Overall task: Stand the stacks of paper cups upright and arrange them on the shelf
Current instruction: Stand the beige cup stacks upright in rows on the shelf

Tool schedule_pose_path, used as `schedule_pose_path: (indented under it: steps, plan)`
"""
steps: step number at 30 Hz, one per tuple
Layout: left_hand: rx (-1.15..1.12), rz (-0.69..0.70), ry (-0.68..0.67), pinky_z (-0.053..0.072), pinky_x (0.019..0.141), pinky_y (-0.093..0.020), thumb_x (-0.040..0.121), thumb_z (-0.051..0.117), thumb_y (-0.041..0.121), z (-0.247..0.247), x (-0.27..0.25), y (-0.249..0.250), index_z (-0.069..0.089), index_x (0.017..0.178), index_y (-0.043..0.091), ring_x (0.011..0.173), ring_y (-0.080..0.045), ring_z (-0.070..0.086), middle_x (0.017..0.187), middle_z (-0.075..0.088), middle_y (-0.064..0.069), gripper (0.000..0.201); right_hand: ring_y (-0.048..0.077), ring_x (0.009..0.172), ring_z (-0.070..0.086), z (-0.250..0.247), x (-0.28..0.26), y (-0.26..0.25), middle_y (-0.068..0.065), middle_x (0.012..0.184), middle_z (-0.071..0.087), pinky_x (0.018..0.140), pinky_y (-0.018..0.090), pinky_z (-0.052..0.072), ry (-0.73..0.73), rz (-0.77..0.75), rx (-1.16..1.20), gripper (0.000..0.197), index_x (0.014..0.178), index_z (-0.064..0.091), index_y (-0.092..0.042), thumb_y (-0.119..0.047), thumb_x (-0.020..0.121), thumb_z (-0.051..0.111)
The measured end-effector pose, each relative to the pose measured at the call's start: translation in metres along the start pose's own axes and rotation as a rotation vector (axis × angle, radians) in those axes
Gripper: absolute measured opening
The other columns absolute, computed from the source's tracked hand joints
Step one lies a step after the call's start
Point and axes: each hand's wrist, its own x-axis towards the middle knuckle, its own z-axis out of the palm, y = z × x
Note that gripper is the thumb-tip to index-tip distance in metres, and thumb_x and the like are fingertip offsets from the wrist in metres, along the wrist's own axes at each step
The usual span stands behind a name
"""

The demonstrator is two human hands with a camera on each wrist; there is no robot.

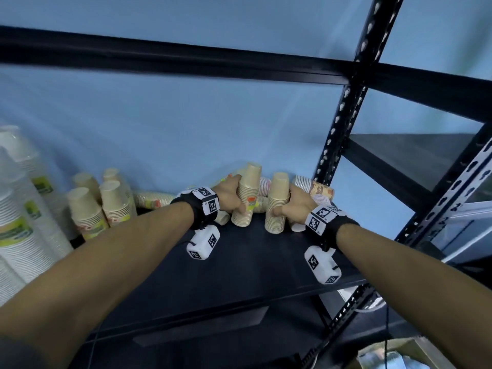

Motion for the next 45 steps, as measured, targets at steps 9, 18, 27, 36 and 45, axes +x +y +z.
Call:
schedule_pose_path:
  steps: [9, 18, 27, 36, 45]
  plan:
    - [-0.123, -0.039, -0.031, 0.061, 0.07, -0.039, 0.057, 0.086, 0.015, 0.033, -0.002, -0.011, 0.044, 0.131, 0.023, 0.099, -0.022, 0.066, 0.108, 0.065, 0.0, 0.086, 0.016, 0.095, 0.055, 0.012, -0.011, 0.005, -0.004, 0.101, 0.059, 0.079, 0.022, 0.039, -0.038, -0.024, 0.078, 0.057, 0.122, 0.053, -0.016, -0.011, 0.072, 0.081]
    - [-0.175, -0.012, -0.072, 0.061, 0.074, -0.044, 0.075, 0.081, 0.008, 0.007, -0.009, 0.014, 0.042, 0.13, 0.021, 0.095, -0.021, 0.065, 0.102, 0.061, 0.001, 0.069, 0.021, 0.099, 0.062, 0.002, -0.003, -0.007, 0.001, 0.109, 0.064, 0.082, 0.033, 0.051, -0.022, 0.003, 0.073, 0.063, 0.124, 0.052, -0.017, -0.028, 0.069, 0.082]
    - [-0.109, -0.066, 0.083, 0.062, 0.061, -0.039, 0.076, 0.081, 0.033, -0.024, -0.007, 0.048, 0.056, 0.107, 0.013, 0.086, -0.025, 0.07, 0.097, 0.063, -0.008, 0.045, 0.017, 0.081, 0.06, -0.032, -0.005, -0.042, -0.003, 0.087, 0.063, 0.06, 0.026, 0.041, 0.063, 0.001, -0.18, 0.039, 0.096, 0.06, -0.023, -0.052, 0.072, 0.07]
    - [-0.04, -0.048, 0.032, 0.057, 0.06, -0.027, 0.08, 0.075, 0.015, -0.02, -0.005, 0.064, 0.065, 0.097, 0.015, 0.074, -0.018, 0.067, 0.094, 0.066, -0.008, 0.02, 0.019, 0.076, 0.06, -0.042, -0.011, -0.052, -0.003, 0.077, 0.059, 0.052, 0.02, 0.042, 0.033, -0.053, -0.27, 0.03, 0.104, 0.068, -0.017, -0.028, 0.077, 0.071]
    - [-0.032, -0.08, 0.09, 0.062, 0.068, -0.033, 0.081, 0.076, 0.015, -0.02, -0.005, 0.066, 0.065, 0.097, 0.013, 0.073, -0.02, 0.067, 0.085, 0.066, -0.006, 0.019, 0.022, 0.079, 0.062, -0.041, -0.01, -0.059, 0.013, 0.102, 0.072, 0.064, 0.027, 0.049, 0.054, -0.049, -0.29, 0.032, 0.101, 0.072, -0.003, -0.026, 0.078, 0.072]
